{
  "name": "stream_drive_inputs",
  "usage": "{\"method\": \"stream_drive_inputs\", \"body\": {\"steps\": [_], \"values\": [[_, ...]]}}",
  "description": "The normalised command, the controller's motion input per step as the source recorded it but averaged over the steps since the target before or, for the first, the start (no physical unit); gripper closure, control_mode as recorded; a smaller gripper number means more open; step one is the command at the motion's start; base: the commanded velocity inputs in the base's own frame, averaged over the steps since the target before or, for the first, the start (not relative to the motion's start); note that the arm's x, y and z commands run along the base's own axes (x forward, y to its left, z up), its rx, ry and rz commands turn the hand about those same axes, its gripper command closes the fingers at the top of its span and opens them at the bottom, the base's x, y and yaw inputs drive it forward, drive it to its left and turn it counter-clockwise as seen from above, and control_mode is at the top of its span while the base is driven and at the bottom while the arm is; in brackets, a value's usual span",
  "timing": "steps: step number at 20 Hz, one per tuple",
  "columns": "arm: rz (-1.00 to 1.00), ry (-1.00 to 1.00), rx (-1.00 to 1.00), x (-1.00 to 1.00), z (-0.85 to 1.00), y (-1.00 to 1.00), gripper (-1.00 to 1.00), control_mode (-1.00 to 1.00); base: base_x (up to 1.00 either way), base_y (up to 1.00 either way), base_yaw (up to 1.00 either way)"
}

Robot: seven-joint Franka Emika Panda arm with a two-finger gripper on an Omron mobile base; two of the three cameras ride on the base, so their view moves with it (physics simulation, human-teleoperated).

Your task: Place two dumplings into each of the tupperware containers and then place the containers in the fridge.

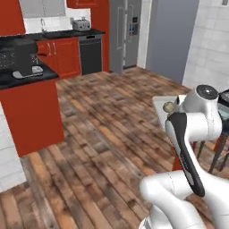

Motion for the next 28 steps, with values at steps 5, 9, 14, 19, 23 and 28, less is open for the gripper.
{"method": "stream_drive_inputs", "body": {"steps": [5, 9, 14, 19, 23, 28], "values": [[0.0, 0.0, 0.0, 0.0, 0.0, 0.0, 1.0, 1.0, 0.92, 0.01, 0.36], [0.0, 0.0, 0.0, 0.0, 0.0, 0.0, 1.0, 1.0, 1.0, 0.0, 0.16], [0.0, 0.0, 0.0, 0.0, 0.0, 0.0, 1.0, 1.0, 1.0, -0.01, 0.12], [0.0, 0.0, 0.0, 0.0, 0.0, 0.0, 1.0, 1.0, 1.0, -0.32, 0.04], [0.0, 0.0, 0.0, 0.0, 0.0, 0.0, 1.0, 1.0, 1.0, -0.52, -0.02], [0.0, 0.0, 0.0, 0.0, 0.0, 0.0, 1.0, 1.0, 1.0, -0.46, -0.04]]}}
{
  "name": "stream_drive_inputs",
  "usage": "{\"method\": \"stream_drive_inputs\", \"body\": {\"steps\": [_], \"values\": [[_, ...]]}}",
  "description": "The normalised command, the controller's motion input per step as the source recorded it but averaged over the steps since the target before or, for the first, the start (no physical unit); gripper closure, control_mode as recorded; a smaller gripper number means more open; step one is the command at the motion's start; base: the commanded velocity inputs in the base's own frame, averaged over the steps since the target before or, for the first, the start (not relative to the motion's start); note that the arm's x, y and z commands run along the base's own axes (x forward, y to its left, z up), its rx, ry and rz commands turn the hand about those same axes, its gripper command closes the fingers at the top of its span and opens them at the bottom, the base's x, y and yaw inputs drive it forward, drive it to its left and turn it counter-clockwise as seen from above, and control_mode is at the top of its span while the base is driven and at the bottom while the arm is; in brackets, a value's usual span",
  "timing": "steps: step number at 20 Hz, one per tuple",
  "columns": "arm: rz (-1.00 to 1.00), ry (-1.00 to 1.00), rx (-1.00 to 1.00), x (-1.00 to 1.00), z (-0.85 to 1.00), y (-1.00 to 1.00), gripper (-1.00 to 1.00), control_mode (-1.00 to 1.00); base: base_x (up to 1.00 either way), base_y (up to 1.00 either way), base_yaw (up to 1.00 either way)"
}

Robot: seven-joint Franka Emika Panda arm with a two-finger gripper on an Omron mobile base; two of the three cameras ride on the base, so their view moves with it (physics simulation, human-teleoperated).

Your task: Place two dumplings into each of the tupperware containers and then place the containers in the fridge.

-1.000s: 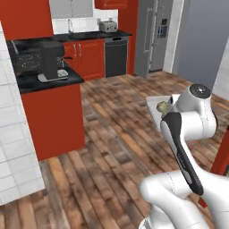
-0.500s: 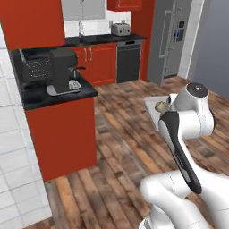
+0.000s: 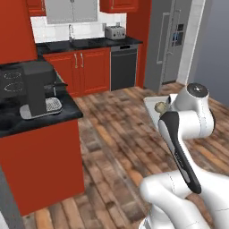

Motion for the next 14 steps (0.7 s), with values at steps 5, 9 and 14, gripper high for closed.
{"method": "stream_drive_inputs", "body": {"steps": [5, 9, 14], "values": [[0.0, 0.0, 0.0, 0.0, 0.0, 0.0, 1.0, 1.0, 1.0, -0.51, -0.01], [0.0, 0.0, 0.0, 0.0, 0.0, 0.0, 1.0, 1.0, 1.0, -0.59, 0.0], [0.0, 0.0, 0.0, 0.0, 0.0, 0.0, 1.0, 1.0, 1.0, -0.71, 0.0]]}}
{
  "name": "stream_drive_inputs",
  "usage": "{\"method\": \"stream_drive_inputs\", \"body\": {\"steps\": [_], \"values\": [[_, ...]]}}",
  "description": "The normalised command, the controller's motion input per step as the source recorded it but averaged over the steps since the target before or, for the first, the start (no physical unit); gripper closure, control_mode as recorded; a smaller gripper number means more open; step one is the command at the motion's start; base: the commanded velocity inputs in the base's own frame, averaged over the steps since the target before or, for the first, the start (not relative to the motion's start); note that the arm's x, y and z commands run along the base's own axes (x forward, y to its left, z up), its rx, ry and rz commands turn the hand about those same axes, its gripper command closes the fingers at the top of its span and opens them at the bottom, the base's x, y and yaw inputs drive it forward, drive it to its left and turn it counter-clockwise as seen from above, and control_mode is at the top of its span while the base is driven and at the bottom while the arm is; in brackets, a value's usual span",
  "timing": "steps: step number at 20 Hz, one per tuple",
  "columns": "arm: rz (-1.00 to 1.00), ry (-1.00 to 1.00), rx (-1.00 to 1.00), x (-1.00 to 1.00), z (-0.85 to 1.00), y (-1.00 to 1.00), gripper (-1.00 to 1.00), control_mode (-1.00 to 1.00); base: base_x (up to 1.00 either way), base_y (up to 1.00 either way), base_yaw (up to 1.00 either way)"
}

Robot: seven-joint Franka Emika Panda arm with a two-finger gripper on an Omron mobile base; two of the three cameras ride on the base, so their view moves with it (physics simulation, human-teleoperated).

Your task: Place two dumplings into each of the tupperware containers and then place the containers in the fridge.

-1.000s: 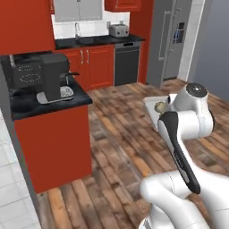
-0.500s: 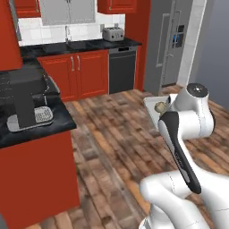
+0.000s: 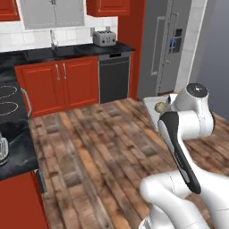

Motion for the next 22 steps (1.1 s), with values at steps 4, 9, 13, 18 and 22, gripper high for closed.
{"method": "stream_drive_inputs", "body": {"steps": [4, 9, 13, 18, 22], "values": [[0.0, 0.0, 0.0, 0.0, 0.0, 0.0, 1.0, 1.0, 1.0, -0.75, 0.0], [0.0, 0.0, 0.0, 0.0, 0.0, 0.0, 1.0, 1.0, 1.0, -0.77, 0.02], [0.0, 0.0, 0.0, 0.0, 0.0, 0.0, 1.0, 1.0, 1.0, -0.87, 0.09], [0.0, 0.0, 0.0, 0.0, 0.0, 0.0, 1.0, 1.0, 1.0, -0.99, 0.14], [0.0, 0.0, 0.0, 0.0, 0.0, 0.0, 1.0, 1.0, 1.0, -1.0, 0.17]]}}
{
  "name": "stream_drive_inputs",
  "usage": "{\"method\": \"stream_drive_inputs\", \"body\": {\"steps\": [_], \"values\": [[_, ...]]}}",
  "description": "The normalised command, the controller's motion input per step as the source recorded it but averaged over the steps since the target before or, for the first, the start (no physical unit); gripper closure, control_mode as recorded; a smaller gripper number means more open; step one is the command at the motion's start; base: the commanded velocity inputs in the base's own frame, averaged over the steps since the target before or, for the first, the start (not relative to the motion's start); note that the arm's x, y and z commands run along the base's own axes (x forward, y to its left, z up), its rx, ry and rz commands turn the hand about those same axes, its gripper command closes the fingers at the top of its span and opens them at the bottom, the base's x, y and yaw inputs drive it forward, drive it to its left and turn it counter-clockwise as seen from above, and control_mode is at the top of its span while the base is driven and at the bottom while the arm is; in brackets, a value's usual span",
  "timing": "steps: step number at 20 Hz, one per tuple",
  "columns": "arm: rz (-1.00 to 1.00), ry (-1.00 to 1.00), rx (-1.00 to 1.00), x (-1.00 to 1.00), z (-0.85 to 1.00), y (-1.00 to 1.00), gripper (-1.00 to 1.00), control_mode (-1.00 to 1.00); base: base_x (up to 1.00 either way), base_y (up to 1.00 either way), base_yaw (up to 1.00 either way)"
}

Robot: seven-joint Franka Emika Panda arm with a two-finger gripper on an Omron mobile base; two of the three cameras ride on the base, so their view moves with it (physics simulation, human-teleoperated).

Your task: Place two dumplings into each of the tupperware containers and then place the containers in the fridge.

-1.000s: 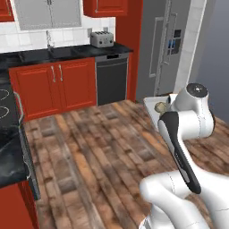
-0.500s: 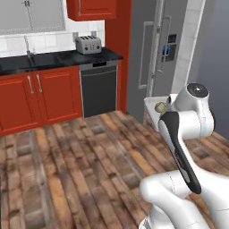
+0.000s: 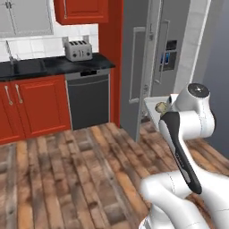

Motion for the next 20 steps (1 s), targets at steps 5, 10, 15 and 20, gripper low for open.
{"method": "stream_drive_inputs", "body": {"steps": [5, 10, 15, 20], "values": [[0.0, 0.0, 0.0, 0.0, 0.0, 0.0, 1.0, 1.0, 0.99, -1.0, 0.23], [0.0, 0.0, 0.0, 0.0, 0.0, 0.0, 1.0, 1.0, 0.91, -1.0, 0.26], [0.0, 0.0, 0.0, 0.0, 0.0, 0.0, 1.0, 1.0, 0.88, -1.0, 0.26], [0.0, 0.0, 0.0, 0.0, 0.0, 0.0, 1.0, 1.0, 0.79, -1.0, 0.23]]}}
